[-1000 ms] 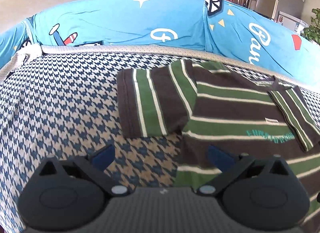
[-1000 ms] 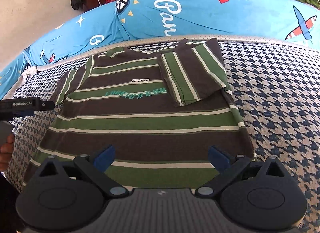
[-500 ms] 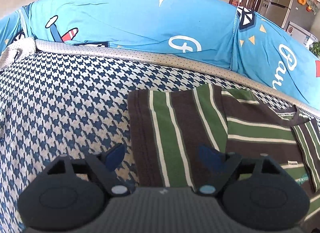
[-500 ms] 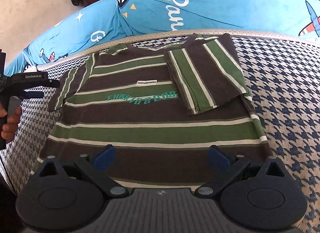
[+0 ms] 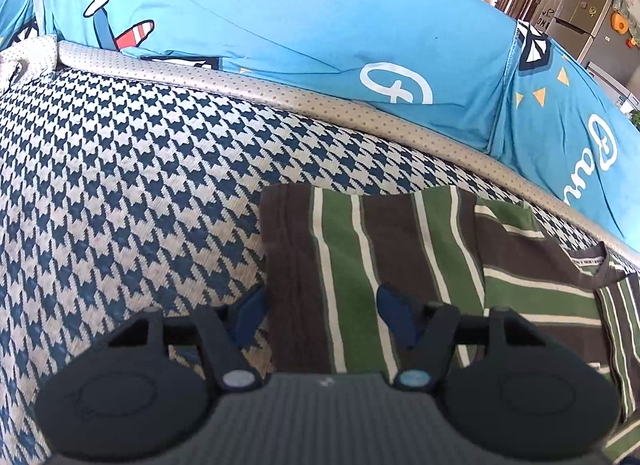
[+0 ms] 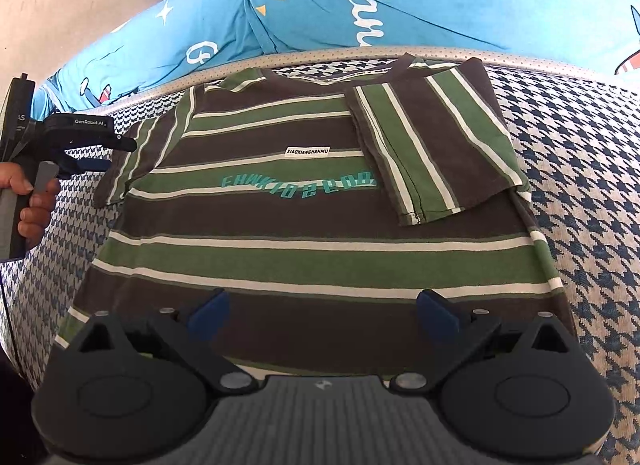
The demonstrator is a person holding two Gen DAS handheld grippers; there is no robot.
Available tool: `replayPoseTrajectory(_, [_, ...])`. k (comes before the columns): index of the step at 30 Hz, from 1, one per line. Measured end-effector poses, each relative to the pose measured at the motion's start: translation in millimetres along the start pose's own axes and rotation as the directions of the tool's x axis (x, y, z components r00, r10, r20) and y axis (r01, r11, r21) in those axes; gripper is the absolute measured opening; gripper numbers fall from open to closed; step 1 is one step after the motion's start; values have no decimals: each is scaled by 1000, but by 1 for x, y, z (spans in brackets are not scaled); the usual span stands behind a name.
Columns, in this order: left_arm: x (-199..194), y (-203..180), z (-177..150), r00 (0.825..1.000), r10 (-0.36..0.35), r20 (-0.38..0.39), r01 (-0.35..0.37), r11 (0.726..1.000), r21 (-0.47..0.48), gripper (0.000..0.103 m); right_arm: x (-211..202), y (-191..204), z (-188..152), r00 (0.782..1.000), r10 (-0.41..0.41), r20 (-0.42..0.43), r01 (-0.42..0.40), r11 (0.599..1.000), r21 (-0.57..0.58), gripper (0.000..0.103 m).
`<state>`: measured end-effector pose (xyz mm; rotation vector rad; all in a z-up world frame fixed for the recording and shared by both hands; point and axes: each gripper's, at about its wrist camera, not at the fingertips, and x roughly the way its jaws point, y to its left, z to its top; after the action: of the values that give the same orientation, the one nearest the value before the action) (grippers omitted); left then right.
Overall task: Fold clothes
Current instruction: 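Move the left gripper down to the unfolded sleeve, then close the left gripper on the sleeve hem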
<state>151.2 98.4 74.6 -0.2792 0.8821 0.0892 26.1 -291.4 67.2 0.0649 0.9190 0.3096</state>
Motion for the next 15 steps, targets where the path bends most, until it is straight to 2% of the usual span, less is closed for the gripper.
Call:
replayPoseTrajectory(4, [4, -4, 2, 1000, 4, 4, -4, 1000, 9, 62, 3, 1, 3, 1000, 4, -4, -4, 1000, 2, 100])
replayPoseTrajectory(7, [4, -6, 4, 1000, 21, 12, -21, 1000, 9, 53, 5, 2, 5, 1000, 0, -7, 0, 1000, -8, 100])
replayPoseTrajectory(10, [2, -6, 4, 999, 25, 20, -25, 1000, -13, 40, 6, 3, 6, 1000, -4, -8, 4, 1000, -11, 100])
replayPoseTrajectory(12, [1, -5, 4, 1000, 20, 22, -20, 999, -32, 23, 6, 3, 7, 1000, -5, -8, 5, 1000, -9, 100])
replayPoseTrajectory(15, [0, -5, 3, 999, 23, 25, -22, 999, -47, 17, 6, 2, 7, 1000, -6, -8, 6, 1000, -5, 100])
